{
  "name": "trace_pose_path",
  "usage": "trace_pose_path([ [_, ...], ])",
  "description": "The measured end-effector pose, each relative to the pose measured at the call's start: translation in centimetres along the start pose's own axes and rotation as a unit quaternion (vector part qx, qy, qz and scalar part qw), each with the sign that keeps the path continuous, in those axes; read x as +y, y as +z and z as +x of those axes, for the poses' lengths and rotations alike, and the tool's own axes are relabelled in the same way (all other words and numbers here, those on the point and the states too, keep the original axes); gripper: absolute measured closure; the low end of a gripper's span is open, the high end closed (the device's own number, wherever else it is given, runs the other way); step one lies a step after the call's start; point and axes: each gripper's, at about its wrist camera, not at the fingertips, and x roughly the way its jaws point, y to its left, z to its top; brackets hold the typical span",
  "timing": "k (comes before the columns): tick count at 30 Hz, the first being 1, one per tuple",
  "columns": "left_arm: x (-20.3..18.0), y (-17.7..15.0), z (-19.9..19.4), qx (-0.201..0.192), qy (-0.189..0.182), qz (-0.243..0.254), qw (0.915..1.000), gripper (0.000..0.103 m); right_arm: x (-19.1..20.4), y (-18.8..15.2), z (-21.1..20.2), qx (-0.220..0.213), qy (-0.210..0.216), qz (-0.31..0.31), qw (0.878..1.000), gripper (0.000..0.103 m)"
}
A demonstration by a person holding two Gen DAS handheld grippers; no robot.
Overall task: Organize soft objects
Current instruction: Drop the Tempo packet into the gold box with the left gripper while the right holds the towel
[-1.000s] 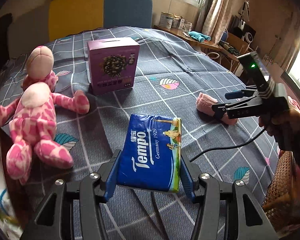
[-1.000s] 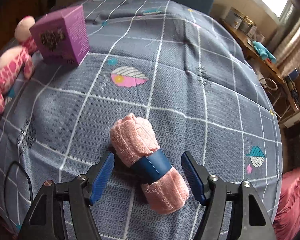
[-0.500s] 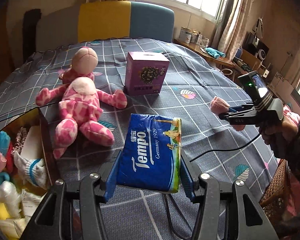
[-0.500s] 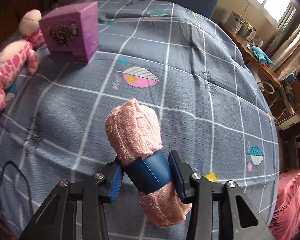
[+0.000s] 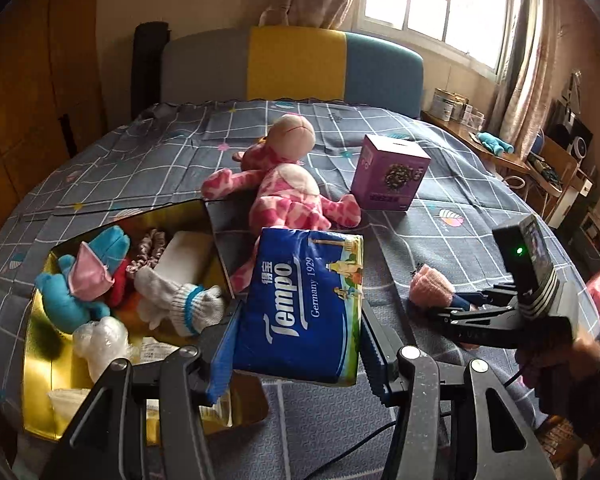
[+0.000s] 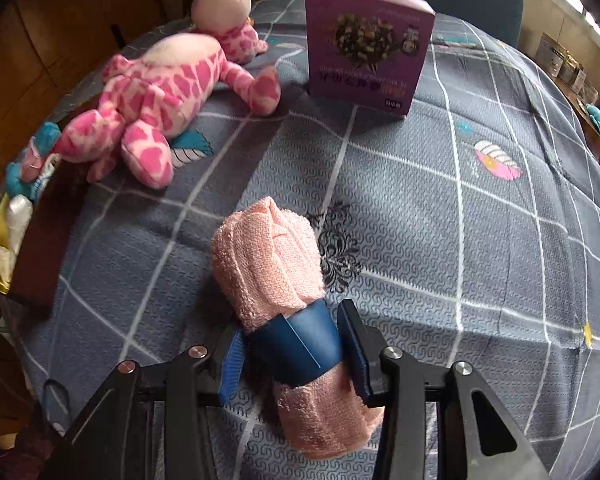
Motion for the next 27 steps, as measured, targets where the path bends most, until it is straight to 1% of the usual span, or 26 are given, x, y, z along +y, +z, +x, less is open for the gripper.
trace_pose_path([
  [1,0.4,-0.3,-0.2,0.001,0.003,-0.005,1.0000,0.048,0.1,-0.4,0.2,-0.012,-0.006,-0.001,1.000,0.059],
  [3,1.3,-0.9,-0.5,0.003,0.010,-0.013,0.9999,0.048,-0.1,-0.9,0.0,-0.026,-0.004,0.000,1.000,0.058],
  [7,2.7,-2.0,-0.9,0.003,0.021,-0.026,0.9994,0.048,-0.4,-1.4,0.0,-0.040,0.006,0.005,0.999,0.057],
  [14,3.8,-2.8,-1.5,0.000,0.031,-0.038,0.9988,0.048,-0.3,-2.1,-0.2,-0.057,0.002,0.007,0.998,0.056],
  [17,4.4,-2.9,-1.7,-0.002,0.032,-0.043,0.9986,0.048,0.0,-2.4,-0.3,-0.070,-0.008,0.000,0.998,0.056],
  [19,5.3,-3.0,-1.9,-0.001,0.023,-0.060,0.9979,0.048,0.3,-2.7,-0.4,-0.078,-0.017,-0.007,0.997,0.056],
  [21,6.3,-3.2,-2.4,-0.002,0.025,-0.074,0.9969,0.048,0.3,-2.7,-0.3,-0.080,-0.020,-0.008,0.997,0.056],
  [24,9.0,-3.7,-3.7,-0.007,0.042,-0.104,0.9937,0.048,0.3,-2.7,-0.4,-0.081,-0.018,-0.008,0.997,0.056],
  [27,13.1,-4.4,-5.3,-0.014,0.071,-0.157,0.9850,0.048,0.3,-2.7,-0.4,-0.081,-0.021,-0.010,0.996,0.056],
])
